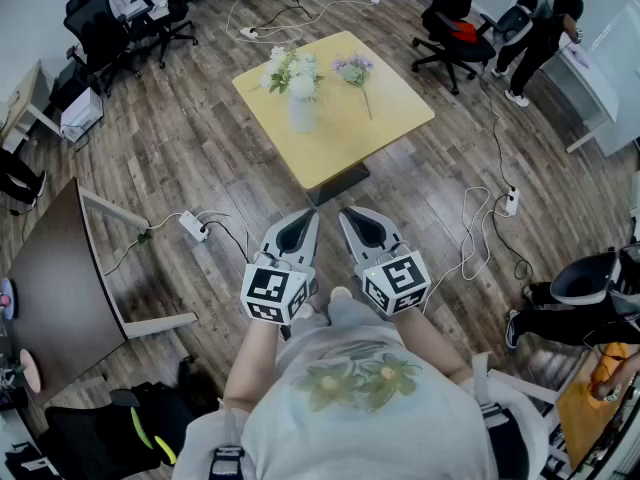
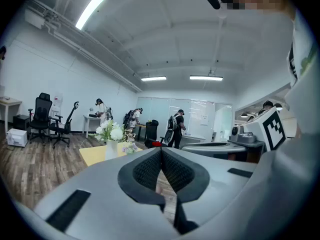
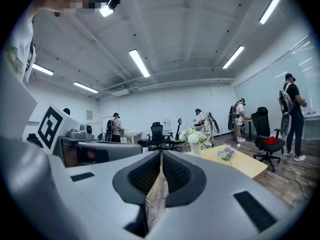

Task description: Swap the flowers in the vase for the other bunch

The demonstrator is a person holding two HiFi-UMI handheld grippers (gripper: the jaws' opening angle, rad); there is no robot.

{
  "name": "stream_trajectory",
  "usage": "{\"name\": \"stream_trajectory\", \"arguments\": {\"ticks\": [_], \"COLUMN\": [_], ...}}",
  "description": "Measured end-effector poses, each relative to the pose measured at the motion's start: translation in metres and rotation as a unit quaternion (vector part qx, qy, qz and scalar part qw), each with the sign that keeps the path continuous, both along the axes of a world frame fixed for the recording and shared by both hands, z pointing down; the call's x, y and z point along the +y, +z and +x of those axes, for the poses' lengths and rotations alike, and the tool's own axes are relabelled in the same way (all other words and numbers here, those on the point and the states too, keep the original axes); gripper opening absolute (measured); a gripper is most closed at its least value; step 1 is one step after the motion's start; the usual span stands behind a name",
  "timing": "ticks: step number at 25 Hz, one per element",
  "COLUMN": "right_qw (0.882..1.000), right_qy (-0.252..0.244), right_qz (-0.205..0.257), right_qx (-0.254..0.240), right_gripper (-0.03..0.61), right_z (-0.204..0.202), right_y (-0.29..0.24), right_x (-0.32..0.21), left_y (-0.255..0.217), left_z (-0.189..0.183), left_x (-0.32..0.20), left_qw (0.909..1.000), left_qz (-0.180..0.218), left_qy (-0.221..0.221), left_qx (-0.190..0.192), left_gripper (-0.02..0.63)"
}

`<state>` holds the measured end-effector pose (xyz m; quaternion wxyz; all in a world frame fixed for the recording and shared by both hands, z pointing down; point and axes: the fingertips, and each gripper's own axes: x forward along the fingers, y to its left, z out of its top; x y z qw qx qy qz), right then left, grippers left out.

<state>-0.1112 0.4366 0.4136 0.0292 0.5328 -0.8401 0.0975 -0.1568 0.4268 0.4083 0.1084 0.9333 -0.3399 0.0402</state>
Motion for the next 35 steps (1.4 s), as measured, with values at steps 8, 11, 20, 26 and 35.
{"name": "stream_trajectory", "arguments": {"ticks": [8,11,20,26,35], "right_qw": [0.999,0.999,0.997,0.997,0.997], "right_qy": [-0.022,-0.032,-0.070,-0.078,-0.078], "right_qz": [0.011,0.010,0.012,0.013,0.003], "right_qx": [-0.024,-0.025,-0.027,-0.026,-0.024], "right_gripper": [0.049,0.049,0.049,0.049,0.049], "right_z": [0.016,0.028,0.065,0.083,0.097], "right_y": [0.000,0.003,0.009,0.017,0.032], "right_x": [-0.007,-0.012,-0.024,-0.038,-0.078], "left_y": [0.007,0.008,0.015,0.024,0.038], "left_z": [0.021,0.034,0.068,0.078,0.095], "left_x": [-0.010,-0.015,-0.024,-0.036,-0.080], "left_qw": [1.0000,1.0000,0.9994,0.9986,0.9988], "left_qz": [-0.004,-0.003,0.000,-0.003,-0.012], "left_qy": [-0.002,-0.006,-0.035,-0.052,-0.048], "left_qx": [-0.003,-0.005,-0.003,-0.007,-0.007], "left_gripper": [0.018,0.018,0.018,0.018,0.018]}}
